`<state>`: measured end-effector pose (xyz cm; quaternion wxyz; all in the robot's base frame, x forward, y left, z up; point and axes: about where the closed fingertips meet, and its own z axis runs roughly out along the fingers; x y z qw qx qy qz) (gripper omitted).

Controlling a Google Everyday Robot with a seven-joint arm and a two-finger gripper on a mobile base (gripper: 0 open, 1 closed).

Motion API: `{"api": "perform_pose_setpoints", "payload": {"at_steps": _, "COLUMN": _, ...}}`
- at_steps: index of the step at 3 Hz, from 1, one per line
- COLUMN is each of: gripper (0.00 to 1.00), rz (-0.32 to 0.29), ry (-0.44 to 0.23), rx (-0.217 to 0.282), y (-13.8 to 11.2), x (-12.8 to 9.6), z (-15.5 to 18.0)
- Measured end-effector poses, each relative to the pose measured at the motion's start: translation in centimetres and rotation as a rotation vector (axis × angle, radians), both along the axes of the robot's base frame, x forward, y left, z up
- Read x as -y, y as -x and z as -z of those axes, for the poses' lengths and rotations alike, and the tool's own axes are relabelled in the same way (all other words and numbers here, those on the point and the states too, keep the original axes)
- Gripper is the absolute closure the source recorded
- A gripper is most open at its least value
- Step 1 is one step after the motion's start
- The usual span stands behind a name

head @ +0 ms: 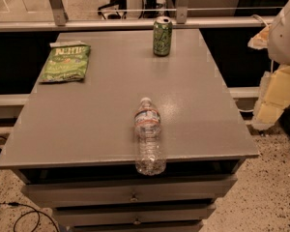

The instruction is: Move green can near water bottle

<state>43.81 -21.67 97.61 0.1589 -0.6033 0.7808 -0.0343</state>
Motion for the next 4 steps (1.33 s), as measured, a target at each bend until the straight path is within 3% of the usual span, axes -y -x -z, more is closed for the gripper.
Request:
{"api": "perform_pose_setpoints", "payload": {"at_steps": 1, "gripper": 0.00, "rz": 0.000, "ry": 0.000, "rx": 0.000, "y": 0.0, "x": 0.0, "z": 0.0}}
{"api": "perform_pose_setpoints", "payload": {"at_steps": 2, "gripper": 0.00, "rz": 0.001, "ry": -0.044, "rx": 0.030, "y": -2.2, "x": -0.9, "z": 0.6}}
{"api": "perform_pose_setpoints", "payload": {"at_steps": 3, "gripper": 0.00, "rz": 0.005, "ry": -0.143, "rx": 0.090, "y": -7.0, "x": -2.4, "z": 1.3}}
{"api": "perform_pose_setpoints", "payload": {"at_steps": 4, "gripper": 0.00, "rz": 0.010, "ry": -0.313, "rx": 0.163, "y": -14.5, "x": -4.4, "z": 2.1}}
